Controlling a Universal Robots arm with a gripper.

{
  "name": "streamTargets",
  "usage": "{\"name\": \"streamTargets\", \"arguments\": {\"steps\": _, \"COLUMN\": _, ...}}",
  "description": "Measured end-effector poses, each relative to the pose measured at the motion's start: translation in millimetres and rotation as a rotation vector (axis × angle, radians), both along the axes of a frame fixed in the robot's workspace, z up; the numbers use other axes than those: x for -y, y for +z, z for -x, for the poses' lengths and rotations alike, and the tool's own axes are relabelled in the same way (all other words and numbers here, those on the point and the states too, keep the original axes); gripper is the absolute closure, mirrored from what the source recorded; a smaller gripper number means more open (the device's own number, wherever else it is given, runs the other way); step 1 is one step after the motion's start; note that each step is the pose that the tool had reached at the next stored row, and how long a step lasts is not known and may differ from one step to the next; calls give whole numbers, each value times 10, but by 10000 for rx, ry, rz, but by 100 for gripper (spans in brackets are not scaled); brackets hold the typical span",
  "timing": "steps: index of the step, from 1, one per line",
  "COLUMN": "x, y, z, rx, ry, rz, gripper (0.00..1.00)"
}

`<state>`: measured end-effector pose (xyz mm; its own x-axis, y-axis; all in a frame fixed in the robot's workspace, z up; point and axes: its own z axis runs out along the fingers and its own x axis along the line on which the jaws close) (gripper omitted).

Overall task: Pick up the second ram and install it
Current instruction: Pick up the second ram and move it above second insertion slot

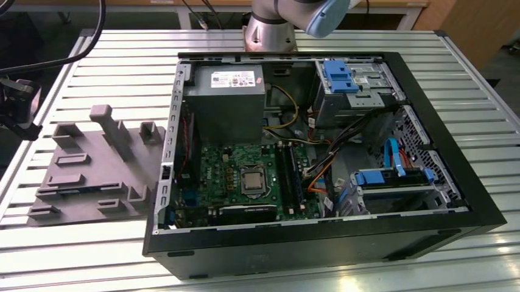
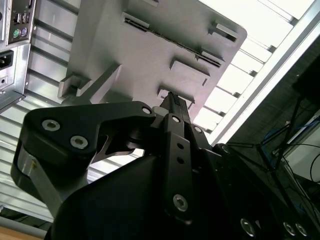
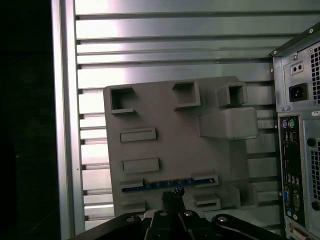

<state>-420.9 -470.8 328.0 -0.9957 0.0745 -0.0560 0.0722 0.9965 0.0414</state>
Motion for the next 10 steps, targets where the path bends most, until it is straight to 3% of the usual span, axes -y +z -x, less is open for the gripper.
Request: {"name": "streamTargets", "arguments": {"steps": 10, "x": 0, "y": -1, "z": 0, "rx": 1, "ry": 95, "rz": 0, "gripper": 89}}
